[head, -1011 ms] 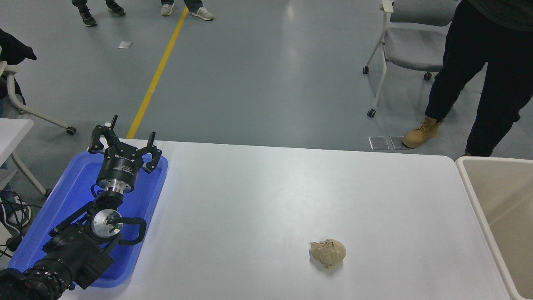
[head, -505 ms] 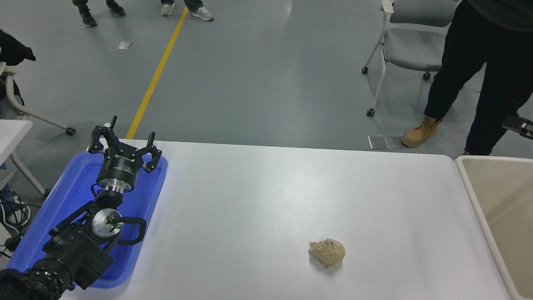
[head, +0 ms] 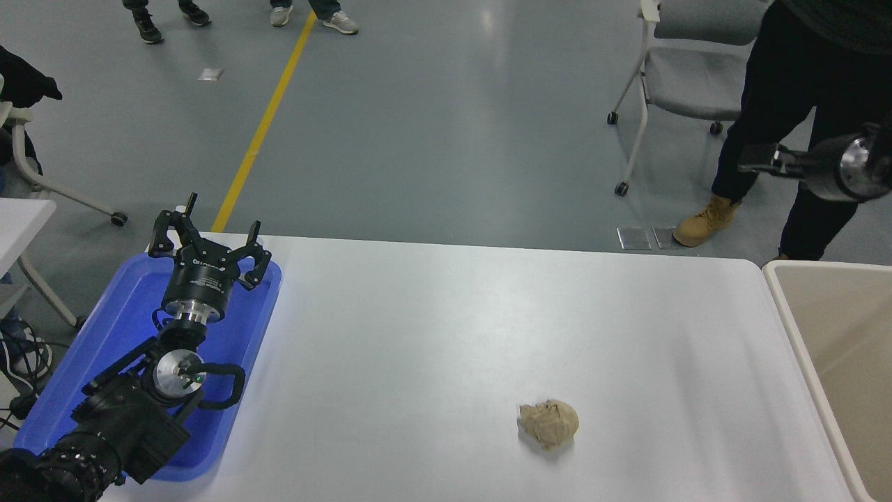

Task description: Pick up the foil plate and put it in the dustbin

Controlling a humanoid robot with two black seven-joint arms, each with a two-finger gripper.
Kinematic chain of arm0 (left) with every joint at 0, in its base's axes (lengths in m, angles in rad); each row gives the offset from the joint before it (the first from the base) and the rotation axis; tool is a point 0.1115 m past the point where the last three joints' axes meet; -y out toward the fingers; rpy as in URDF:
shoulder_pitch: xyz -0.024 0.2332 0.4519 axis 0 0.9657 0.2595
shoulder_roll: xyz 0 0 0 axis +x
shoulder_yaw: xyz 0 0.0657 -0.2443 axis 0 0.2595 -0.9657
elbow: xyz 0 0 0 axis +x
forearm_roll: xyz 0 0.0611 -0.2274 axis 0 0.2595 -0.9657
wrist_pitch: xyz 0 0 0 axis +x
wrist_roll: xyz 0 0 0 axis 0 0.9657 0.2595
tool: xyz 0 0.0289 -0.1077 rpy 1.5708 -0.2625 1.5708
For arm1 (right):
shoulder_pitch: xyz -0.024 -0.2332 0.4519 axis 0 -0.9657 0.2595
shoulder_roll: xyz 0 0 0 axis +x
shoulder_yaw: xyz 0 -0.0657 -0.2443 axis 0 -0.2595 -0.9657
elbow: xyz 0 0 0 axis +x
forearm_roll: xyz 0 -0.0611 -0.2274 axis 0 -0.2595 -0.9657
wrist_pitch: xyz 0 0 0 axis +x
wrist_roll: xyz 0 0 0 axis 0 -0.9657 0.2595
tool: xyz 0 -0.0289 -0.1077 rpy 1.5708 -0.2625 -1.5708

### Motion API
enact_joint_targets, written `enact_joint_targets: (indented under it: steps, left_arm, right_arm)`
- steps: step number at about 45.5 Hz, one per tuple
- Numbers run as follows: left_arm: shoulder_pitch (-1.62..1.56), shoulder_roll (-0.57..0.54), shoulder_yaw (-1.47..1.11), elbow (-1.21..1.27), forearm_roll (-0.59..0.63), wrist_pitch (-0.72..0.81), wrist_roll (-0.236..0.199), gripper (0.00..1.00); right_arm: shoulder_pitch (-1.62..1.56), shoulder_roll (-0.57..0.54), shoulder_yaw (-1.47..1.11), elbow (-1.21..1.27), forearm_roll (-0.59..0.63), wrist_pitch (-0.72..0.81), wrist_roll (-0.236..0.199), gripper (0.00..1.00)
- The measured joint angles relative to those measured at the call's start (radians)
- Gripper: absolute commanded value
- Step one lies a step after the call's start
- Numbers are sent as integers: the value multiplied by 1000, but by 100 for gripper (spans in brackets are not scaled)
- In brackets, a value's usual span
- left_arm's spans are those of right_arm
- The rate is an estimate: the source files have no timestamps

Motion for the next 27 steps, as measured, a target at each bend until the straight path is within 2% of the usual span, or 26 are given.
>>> enact_joint_targets:
  steps: [27]
  left_arm:
    - [1, 0, 0, 0, -1, 1, 0, 100]
  right_arm:
    - [349, 41, -154, 371, -26, 278, -1, 100]
